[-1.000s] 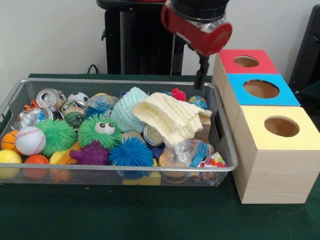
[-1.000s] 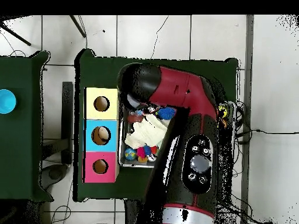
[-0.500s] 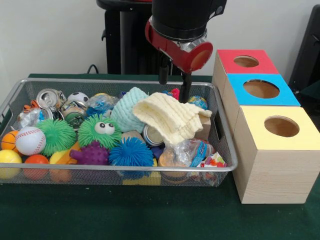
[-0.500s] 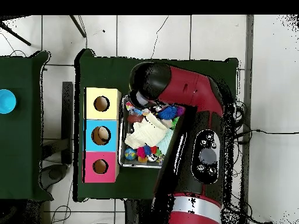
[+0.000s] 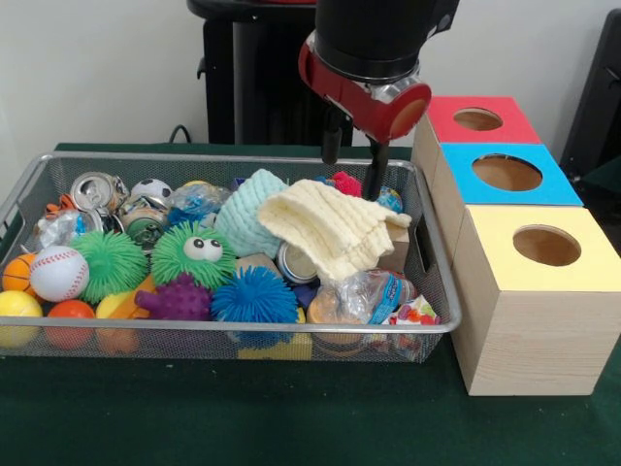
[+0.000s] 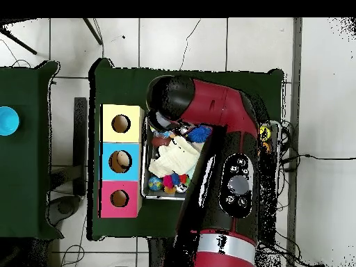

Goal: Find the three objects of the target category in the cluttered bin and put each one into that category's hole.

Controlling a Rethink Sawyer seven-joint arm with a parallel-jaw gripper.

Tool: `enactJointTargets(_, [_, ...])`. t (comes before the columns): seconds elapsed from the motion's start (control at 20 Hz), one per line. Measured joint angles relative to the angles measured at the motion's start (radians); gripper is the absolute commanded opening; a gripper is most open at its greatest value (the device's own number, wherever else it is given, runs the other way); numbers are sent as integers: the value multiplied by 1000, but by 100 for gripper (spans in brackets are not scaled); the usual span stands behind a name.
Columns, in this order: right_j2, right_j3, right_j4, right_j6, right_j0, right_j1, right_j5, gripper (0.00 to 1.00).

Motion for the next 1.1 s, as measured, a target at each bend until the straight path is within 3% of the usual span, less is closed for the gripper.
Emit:
enactJointTargets(0.45, [32,-2,-5,0,-7,24,-5,100])
enactJointTargets(0.75, [58,-47,-35,0,-14,52,-5,100])
enactJointTargets(1.1, [68,-57,-38,0,-36,40,-5,100])
